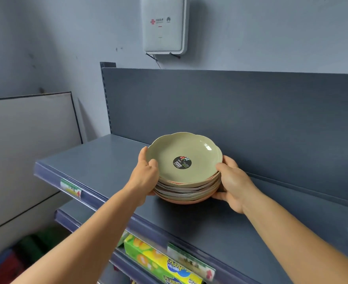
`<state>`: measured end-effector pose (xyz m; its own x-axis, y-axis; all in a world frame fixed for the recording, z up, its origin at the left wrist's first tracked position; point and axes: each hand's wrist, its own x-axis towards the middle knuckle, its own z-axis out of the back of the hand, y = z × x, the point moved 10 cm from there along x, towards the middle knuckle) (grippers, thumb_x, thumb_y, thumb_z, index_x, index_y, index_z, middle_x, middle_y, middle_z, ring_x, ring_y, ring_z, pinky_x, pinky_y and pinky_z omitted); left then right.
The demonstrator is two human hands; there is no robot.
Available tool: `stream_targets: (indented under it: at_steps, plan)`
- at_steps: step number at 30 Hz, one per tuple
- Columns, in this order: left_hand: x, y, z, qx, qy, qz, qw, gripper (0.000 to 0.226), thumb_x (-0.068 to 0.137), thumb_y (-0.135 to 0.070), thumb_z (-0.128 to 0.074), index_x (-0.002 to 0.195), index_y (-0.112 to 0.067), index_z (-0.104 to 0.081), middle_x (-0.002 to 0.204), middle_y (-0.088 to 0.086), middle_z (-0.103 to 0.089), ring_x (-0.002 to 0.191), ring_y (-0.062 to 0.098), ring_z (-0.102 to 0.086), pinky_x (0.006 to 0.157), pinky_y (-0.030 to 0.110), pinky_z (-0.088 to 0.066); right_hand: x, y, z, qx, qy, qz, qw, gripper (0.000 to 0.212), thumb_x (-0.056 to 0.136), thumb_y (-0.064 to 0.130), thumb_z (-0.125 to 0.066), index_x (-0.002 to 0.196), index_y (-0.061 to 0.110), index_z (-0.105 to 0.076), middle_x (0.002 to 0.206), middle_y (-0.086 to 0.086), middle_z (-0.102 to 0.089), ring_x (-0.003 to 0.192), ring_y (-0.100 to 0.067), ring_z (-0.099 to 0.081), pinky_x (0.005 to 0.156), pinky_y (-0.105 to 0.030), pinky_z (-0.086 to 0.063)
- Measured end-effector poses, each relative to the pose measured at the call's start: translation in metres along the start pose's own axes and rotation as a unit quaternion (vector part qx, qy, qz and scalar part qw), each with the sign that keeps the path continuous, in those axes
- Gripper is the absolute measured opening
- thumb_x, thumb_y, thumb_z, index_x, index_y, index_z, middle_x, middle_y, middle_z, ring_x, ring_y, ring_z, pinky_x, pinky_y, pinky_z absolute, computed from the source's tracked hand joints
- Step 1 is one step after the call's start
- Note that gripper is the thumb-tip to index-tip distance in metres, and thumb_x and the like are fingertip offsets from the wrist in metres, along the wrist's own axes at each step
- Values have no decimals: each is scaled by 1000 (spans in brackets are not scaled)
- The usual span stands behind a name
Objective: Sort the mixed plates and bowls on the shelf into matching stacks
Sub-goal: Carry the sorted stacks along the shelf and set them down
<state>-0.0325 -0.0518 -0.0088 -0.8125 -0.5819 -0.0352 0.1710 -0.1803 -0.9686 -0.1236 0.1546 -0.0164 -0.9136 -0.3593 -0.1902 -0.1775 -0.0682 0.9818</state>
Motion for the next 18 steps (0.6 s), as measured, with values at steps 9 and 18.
stream_targets:
  at_steps: [9,18]
  plan:
    - [81,18,134,18,-23,-4,1000,47,96,-21,-25,138,-42,-26,87,1,-49,75,23,-47,66,36,-50,53,2,-154,32,19,-27,999,44,97,20,-35,138,38,-36,120,2,-59,108,-25,-57,87,-47,-50]
    - [152,44,228,12,-36,-2,999,45,94,-21,-25,135,-39,-32,93,7,-51,74,22,-46,63,35,-47,91,9,-262,40,21,-30,999,44,97,21,-37,137,37,-36,119,2,-59,103,-22,-58,79,-43,-50]
